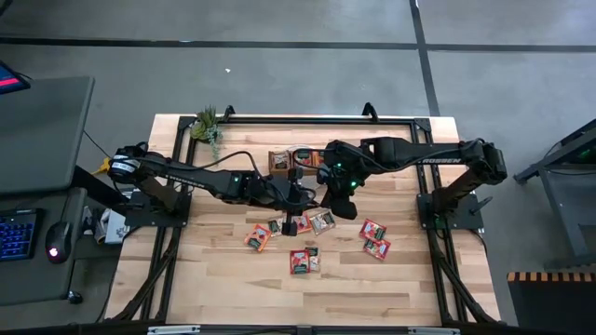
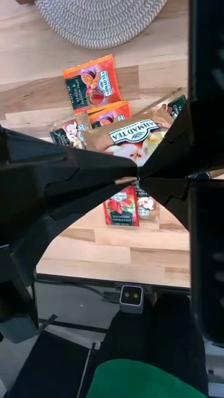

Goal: Pick & Place Tea
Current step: Put the brown tea bag in the left section of the wooden organizer

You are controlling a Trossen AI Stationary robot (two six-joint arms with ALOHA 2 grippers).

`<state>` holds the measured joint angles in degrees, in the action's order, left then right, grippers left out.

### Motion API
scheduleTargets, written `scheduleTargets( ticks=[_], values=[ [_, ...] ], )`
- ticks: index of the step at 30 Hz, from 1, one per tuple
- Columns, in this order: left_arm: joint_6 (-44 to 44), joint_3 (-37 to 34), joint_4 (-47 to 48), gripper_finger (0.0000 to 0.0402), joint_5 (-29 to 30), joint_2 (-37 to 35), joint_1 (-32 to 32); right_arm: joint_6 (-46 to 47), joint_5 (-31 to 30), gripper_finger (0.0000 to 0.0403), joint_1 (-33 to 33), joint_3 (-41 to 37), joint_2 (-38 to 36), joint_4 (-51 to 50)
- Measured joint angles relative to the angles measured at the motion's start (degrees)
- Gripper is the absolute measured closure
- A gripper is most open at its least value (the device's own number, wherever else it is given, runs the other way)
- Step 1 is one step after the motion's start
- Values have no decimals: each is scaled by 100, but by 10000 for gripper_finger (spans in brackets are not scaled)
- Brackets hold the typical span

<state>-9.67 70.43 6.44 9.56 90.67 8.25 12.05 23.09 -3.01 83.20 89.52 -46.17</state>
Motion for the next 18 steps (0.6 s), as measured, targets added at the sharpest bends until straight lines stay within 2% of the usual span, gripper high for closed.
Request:
scheduleTargets(
  ticks=[18],
  values=[
    [213,-4,28,401,133,0,0,96,-164,394,2,0,-3,62]
  ],
)
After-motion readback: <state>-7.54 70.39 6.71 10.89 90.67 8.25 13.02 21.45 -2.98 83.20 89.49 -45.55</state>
